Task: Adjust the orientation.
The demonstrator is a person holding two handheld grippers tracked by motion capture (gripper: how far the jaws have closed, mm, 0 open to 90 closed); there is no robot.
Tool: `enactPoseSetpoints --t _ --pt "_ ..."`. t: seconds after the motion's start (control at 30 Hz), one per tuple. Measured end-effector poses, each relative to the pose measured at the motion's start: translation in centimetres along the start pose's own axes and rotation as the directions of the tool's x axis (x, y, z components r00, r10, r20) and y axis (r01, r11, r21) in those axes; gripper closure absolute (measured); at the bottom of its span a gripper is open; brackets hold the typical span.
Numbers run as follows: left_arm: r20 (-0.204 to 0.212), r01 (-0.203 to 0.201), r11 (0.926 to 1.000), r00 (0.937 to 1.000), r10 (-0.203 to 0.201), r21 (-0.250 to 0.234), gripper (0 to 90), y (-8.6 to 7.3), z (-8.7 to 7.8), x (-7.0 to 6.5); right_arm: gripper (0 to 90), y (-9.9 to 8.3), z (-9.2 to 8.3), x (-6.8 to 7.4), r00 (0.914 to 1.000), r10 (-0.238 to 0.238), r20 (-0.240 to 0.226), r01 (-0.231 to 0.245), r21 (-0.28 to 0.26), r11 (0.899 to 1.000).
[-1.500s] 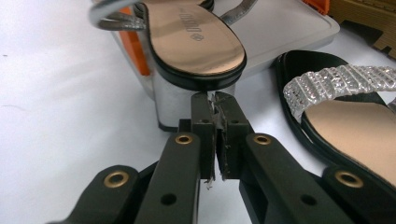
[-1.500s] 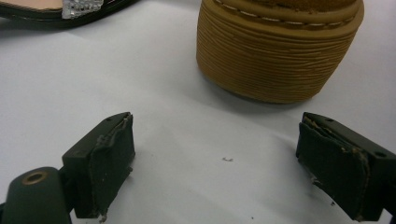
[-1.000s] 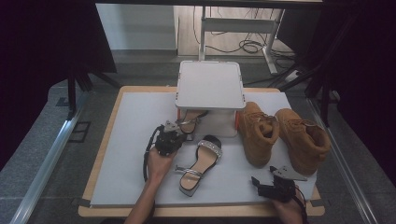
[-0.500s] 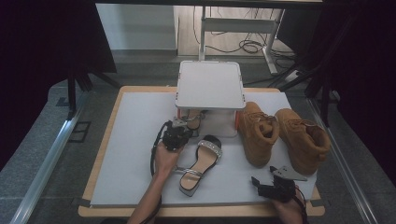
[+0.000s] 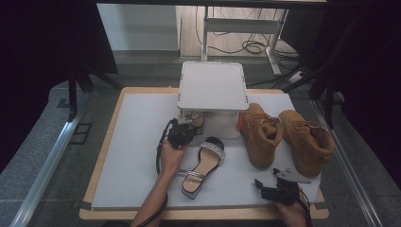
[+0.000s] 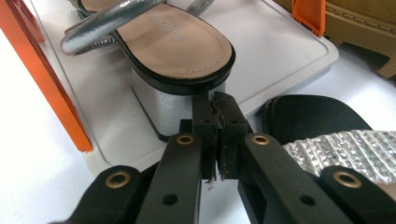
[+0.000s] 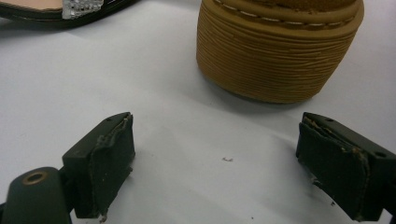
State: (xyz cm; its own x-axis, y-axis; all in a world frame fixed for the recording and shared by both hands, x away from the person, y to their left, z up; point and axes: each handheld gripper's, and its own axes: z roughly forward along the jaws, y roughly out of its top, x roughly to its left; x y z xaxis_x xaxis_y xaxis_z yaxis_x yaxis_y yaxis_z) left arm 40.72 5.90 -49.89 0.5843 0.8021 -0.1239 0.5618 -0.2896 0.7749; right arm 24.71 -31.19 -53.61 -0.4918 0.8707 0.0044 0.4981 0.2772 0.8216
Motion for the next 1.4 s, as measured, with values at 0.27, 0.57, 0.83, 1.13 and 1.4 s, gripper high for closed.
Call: enactPoseSetpoints --t 0.27,0.57,0.83,1.13,1.4 --pt "-0.005 0.017 0.9999 0.9998 -0.017 0.001 86.7 0.0 0.4 0.1 11.4 0.0 0.0 0.0 1.0 0.0 0.0 0.0 0.0 1.0" --pt "-0.004 0.007 1.0 1.0 -0.007 -0.004 78.8 -0.1 -0.2 0.0 11.4 0.0 0.0 0.0 1.0 0.002 0.0 -0.002 -0.001 1.0" --pt "-0.001 0.039 0.9992 0.9992 -0.039 -0.011 65.0 -0.6 -1.9 0.9 11.4 0.0 0.0 0.0 1.0 -0.002 0.0 0.002 -0.001 1.0" --pt "-0.018 0.06 0.9982 0.998 -0.06 0.001 45.5 -1.7 -3.7 1.5 11.4 0.0 0.0 0.0 1.0 0.002 0.0 -0.002 0.0 1.0" --pt "-0.049 0.084 0.9963 0.9953 -0.083 0.017 33.0 -2.9 -5.2 2.0 11.4 0.0 0.0 0.0 1.0 0.0 0.0 0.0 0.0 1.0"
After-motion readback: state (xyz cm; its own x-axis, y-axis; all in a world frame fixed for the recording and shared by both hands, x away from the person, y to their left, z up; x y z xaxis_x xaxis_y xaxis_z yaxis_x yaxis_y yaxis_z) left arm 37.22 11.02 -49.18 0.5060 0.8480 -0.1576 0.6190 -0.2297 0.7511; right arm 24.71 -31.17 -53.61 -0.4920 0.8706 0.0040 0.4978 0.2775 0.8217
